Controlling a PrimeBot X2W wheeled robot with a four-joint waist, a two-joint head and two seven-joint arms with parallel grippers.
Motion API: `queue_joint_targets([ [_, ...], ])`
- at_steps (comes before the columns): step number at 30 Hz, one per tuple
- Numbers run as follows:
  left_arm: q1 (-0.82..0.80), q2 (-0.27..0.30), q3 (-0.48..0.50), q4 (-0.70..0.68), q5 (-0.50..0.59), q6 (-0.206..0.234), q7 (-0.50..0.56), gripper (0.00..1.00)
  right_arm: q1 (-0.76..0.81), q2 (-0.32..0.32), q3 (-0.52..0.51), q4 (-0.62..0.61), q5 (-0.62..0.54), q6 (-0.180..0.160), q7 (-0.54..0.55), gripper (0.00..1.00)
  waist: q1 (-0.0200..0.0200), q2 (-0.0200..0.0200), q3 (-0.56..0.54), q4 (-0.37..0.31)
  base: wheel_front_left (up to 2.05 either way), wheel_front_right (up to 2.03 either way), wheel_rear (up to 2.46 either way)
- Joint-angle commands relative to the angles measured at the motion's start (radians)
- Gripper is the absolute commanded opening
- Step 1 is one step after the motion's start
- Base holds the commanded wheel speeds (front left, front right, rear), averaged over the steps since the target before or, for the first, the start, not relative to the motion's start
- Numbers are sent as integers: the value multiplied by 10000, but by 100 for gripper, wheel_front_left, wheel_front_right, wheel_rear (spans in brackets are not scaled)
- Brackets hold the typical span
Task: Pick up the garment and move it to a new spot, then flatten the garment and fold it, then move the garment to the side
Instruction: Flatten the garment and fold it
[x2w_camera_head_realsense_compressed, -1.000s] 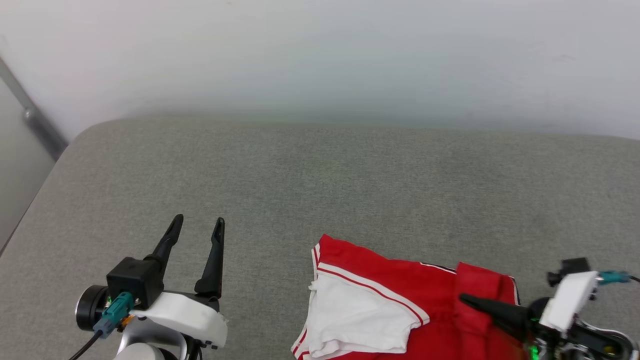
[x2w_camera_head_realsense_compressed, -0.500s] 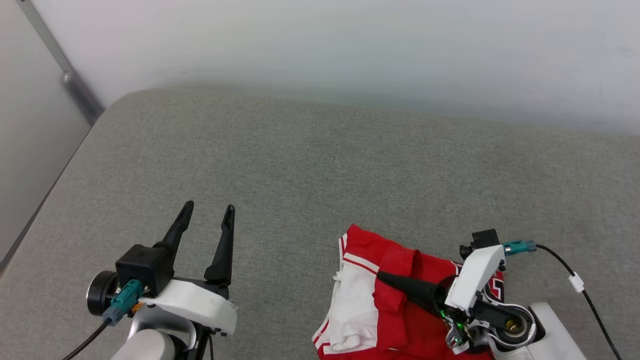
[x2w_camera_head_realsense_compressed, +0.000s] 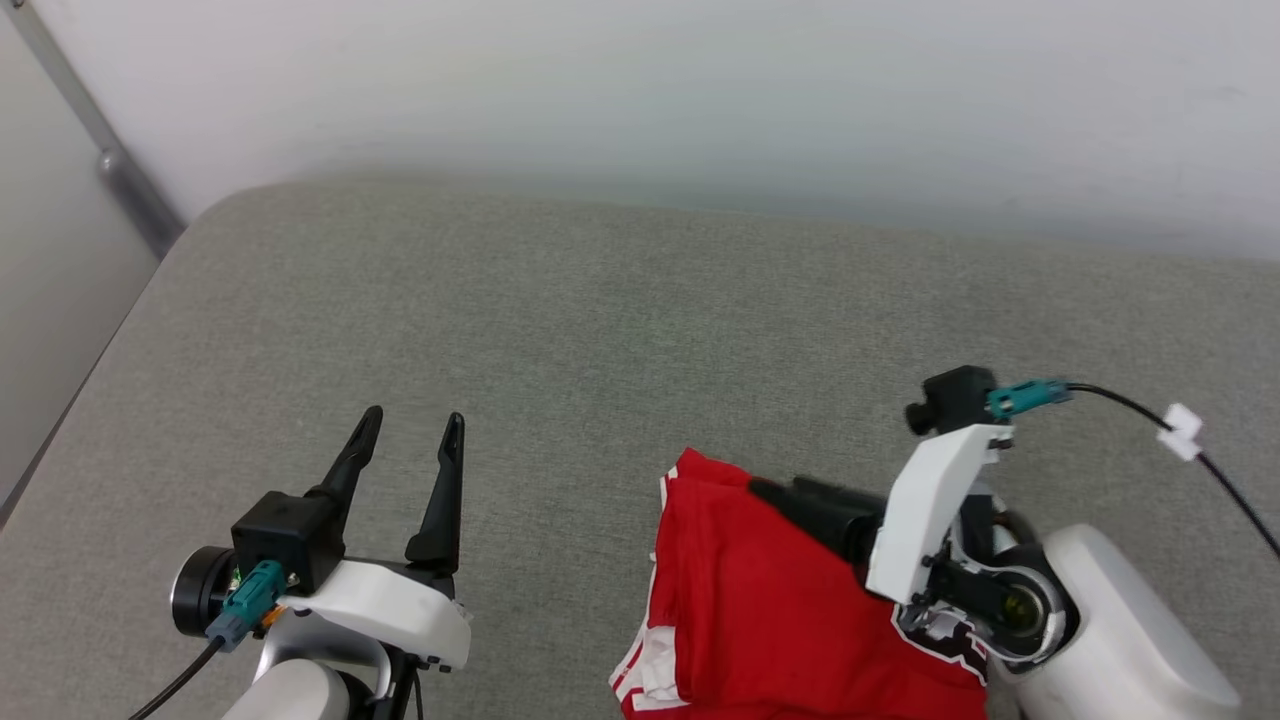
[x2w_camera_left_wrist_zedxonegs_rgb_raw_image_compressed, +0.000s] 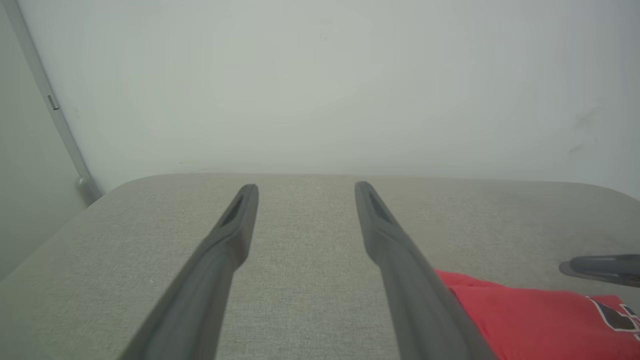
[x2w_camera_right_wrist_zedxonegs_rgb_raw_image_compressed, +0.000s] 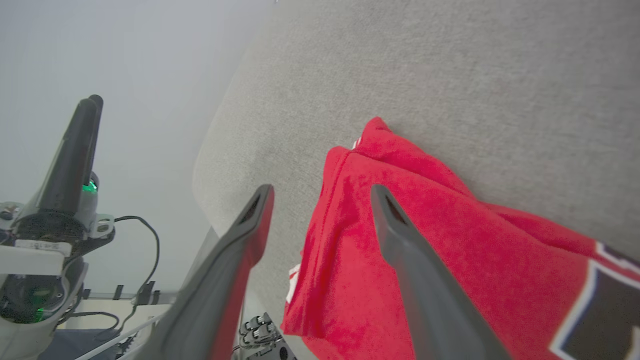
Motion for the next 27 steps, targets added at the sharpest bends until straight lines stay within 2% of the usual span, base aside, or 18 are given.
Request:
queue_joint_targets([
  [1,-27,26,13,16,21,32,-35,100,1,-294,110,-233,-648,-1,-558,100,0,0,-47,-115,0,0,0],
  [3,20,31,31,16,38,92,-54,100,214,-550,75,-481,-1262,-1,-1040,100,0,0,-102,-232,0,0,0],
  [5,109,44,54,11,35,135,-83,100,391,-1071,-139,-596,-2248,-2,-1543,100,0,0,-161,-372,0,0,0],
  [11,325,100,234,77,16,306,-179,100,1336,-1586,-1633,-1199,-4490,-2,-2782,100,0,0,-356,-791,0,0,0],
  [14,465,79,301,139,-35,374,-202,100,2016,-1544,-2664,-1784,-5536,-2,-3445,100,0,0,-439,-967,0,0,0],
  [19,761,102,426,326,-94,461,-264,100,3087,-926,-4127,-2997,-6873,-1,-4722,100,0,0,-626,-1208,0,0,0],
  [21,850,96,476,392,-84,483,-300,100,3450,-652,-4367,-3397,-7226,-1,-5192,100,0,0,-685,-1270,0,0,0],
  [27,1243,22,644,508,140,616,-375,100,4361,-196,-4212,-4108,-7951,-1,-5995,100,0,0,-917,-1386,0,0,0],
])
